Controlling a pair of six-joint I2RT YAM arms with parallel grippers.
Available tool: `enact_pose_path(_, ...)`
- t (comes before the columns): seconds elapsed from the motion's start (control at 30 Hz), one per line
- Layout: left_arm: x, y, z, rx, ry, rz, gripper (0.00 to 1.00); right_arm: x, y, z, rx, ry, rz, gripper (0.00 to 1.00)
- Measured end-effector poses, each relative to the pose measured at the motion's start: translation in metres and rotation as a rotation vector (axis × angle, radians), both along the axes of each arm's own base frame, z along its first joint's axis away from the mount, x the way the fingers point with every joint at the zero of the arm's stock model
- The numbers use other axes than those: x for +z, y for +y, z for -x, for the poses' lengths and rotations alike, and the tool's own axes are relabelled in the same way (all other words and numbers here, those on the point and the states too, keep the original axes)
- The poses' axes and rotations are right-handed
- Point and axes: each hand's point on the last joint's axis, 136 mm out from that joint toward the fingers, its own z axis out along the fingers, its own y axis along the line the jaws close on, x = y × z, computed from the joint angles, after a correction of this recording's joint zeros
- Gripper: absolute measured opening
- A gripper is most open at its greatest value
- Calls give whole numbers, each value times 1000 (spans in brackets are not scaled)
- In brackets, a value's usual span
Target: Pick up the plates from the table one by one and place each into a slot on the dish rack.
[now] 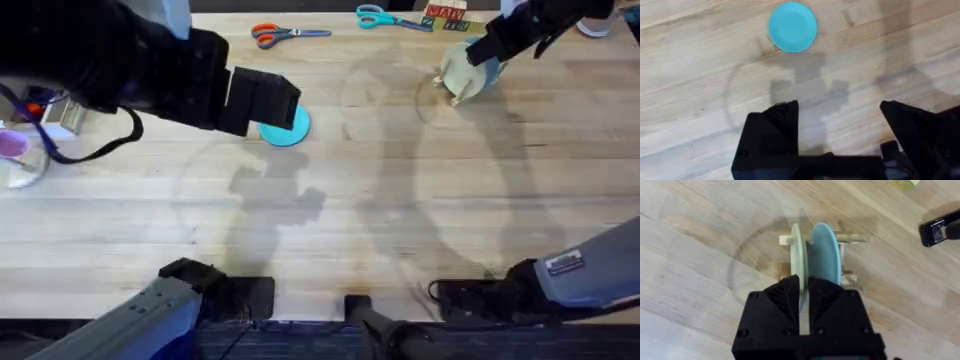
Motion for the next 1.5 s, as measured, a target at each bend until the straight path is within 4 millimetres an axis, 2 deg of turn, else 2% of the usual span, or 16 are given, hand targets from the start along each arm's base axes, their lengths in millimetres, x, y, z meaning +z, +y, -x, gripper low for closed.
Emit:
enact_pose_path(0.13, 0, 0, 0, 0, 0, 0, 994, 0, 0, 0, 0, -1, 0, 89)
enact_pose_path(0.27, 0, 0, 0, 0, 0, 0, 993, 1, 0, -1, 0, -4, 0, 144)
enact_pose_path(0.47, 0, 0, 0, 0, 0, 0, 994, 7, 0, 0, 1, -20, 2, 146)
enact_pose_path(0.97, 0, 0, 0, 0, 0, 0, 994, 110, 4, 21, 3, -265, 15, 163)
enact_pose_path(1.13, 0, 0, 0, 0, 0, 0, 994, 149, 23, 38, 18, -356, -10, 198)
enact_pose_path(1.23, 0, 0, 0, 0, 0, 0, 994, 166, 43, 57, 35, -379, -44, 200)
enact_pose_path(1.4, 0, 0, 0, 0, 0, 0, 993, 176, 77, 98, 63, -336, -113, 230)
enact_pose_path(1.5, 0, 0, 0, 0, 0, 0, 994, 175, 93, 122, 70, -284, -157, 327)
